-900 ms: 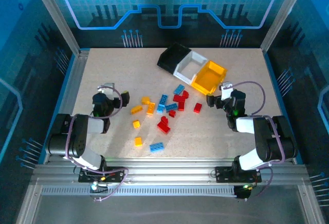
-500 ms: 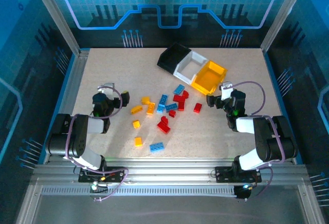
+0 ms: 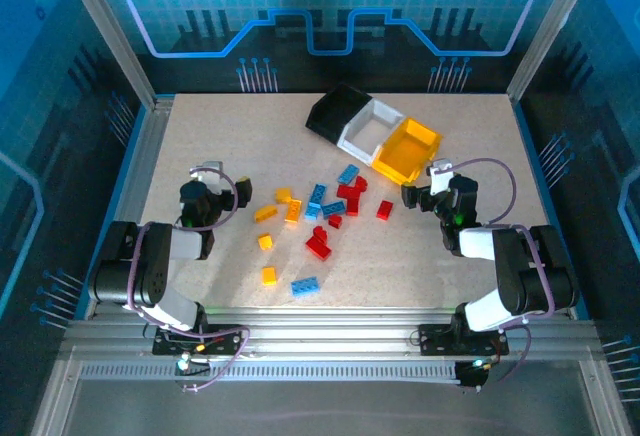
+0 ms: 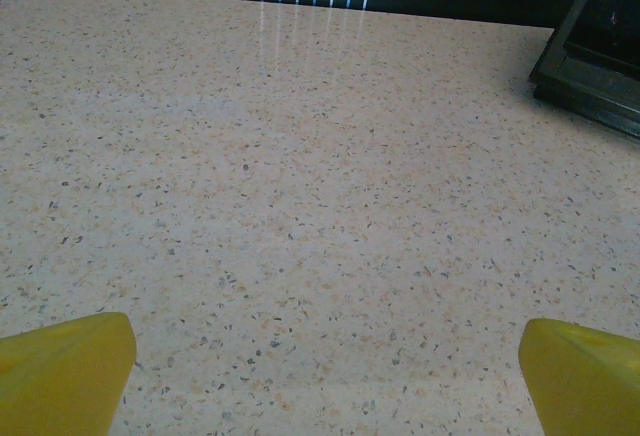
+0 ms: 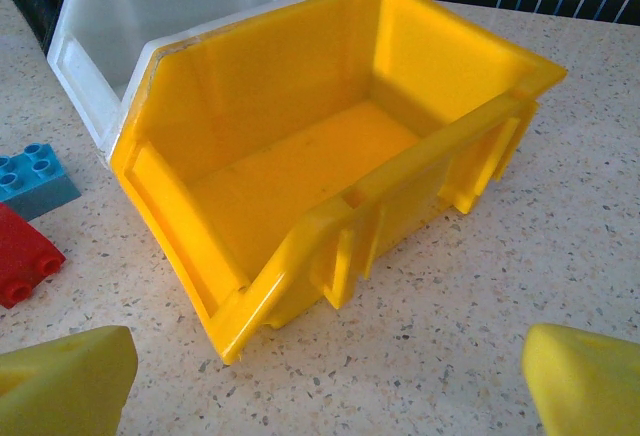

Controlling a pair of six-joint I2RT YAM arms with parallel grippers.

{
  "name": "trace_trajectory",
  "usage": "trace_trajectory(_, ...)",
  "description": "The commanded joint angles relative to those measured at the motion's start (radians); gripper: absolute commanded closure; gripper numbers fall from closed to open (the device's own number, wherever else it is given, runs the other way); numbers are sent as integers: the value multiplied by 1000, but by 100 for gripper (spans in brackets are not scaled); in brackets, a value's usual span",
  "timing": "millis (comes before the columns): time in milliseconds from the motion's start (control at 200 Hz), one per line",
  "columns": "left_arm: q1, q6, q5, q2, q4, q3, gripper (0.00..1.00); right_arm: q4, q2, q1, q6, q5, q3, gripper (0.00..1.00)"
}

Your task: Sort the legos into containers by color

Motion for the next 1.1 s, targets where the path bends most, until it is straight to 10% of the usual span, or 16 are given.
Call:
trace_trajectory(0,5,16,25,4,4,15,1,9,7,-15,-1,-14,13,0)
trace_trajectory(685,7,9,7,-7,0,13,1,-13,4,-10,13,40,28,0)
trace_trajectory(1096,5,-81,-114,-360,-428,95,1,-751,-165,-60,322,142,372,0)
